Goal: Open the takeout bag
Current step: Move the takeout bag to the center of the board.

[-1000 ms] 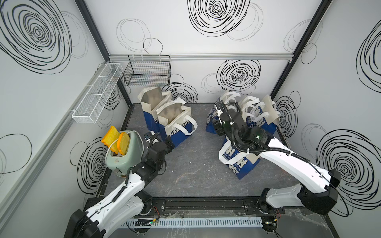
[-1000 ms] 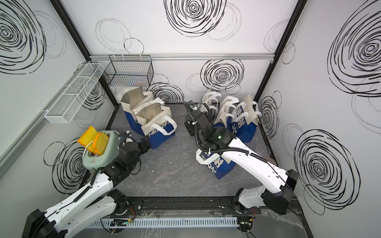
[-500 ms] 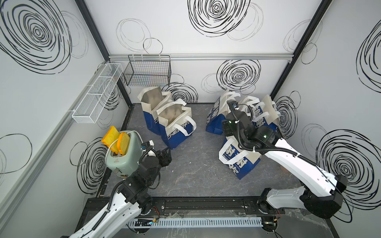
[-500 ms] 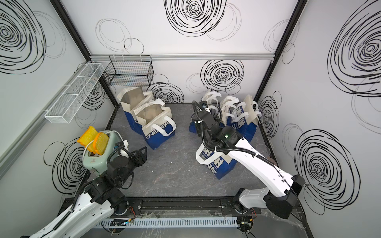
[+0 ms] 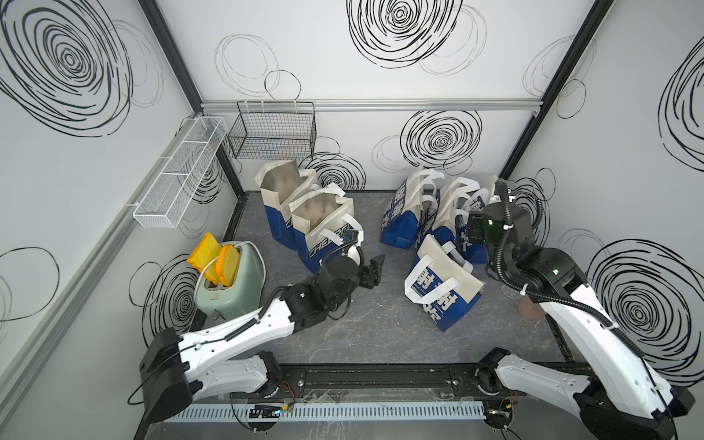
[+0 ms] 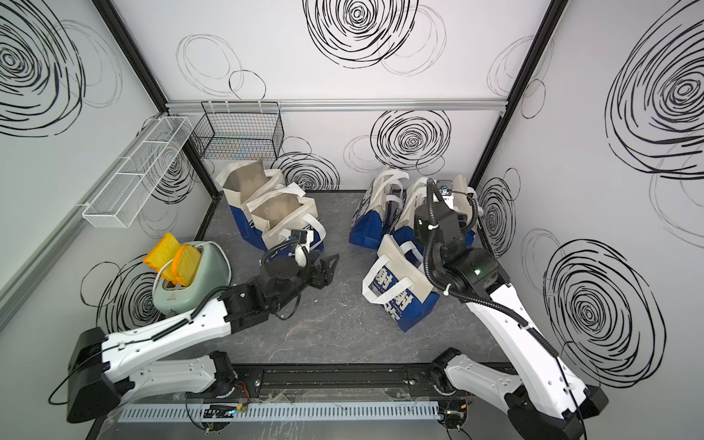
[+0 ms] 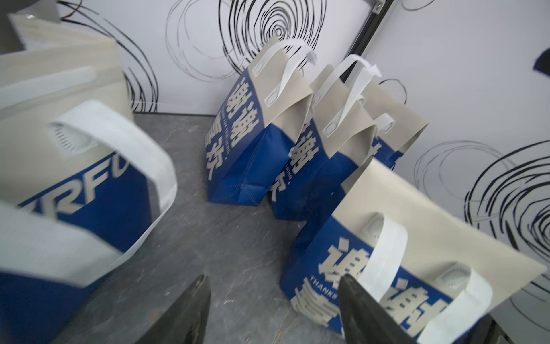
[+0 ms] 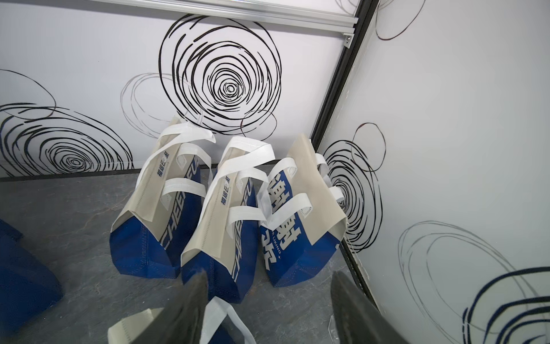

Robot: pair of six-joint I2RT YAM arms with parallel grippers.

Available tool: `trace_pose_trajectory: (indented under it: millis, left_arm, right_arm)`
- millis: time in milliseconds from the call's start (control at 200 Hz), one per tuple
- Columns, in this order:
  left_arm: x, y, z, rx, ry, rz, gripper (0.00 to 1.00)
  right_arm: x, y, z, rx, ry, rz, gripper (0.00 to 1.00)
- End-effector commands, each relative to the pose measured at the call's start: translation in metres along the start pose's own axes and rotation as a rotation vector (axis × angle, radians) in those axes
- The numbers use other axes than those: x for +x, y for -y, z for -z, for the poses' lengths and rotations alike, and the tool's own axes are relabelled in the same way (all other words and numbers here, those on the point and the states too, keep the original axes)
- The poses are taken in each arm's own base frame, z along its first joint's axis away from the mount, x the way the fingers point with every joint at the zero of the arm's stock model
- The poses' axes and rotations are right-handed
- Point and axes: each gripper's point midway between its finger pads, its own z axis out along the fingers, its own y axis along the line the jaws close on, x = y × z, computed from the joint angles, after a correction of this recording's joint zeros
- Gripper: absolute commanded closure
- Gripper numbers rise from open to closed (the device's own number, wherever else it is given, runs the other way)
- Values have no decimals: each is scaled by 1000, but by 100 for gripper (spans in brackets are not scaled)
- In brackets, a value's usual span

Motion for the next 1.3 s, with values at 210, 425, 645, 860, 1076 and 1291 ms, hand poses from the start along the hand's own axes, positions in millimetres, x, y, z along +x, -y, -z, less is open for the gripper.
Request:
trace_pose_trajectory:
  millis: [210, 425, 645, 860, 1076, 1291]
  left_arm:
    - [-47, 80, -97, 274, 126, 76, 30]
    - [-34, 73, -136, 247, 126, 110, 34]
    - [-34, 54, -156, 204, 142, 138, 36]
    - [-55, 45, -155, 209, 199, 163, 36]
    - [-36, 50, -163, 226, 160, 175, 37]
    - [-18, 64, -167, 241, 146, 165, 37]
  right_arm:
    - [0, 21, 15, 3, 30, 15, 33]
    - [-5, 27, 22, 11, 27, 35, 33]
    - [-1, 28, 20, 16, 21, 62, 33]
    - [10, 27, 17, 21, 4, 76, 33]
    - [13, 25, 13, 21, -2, 95, 33]
    - [16, 27, 14, 27, -1, 117, 33]
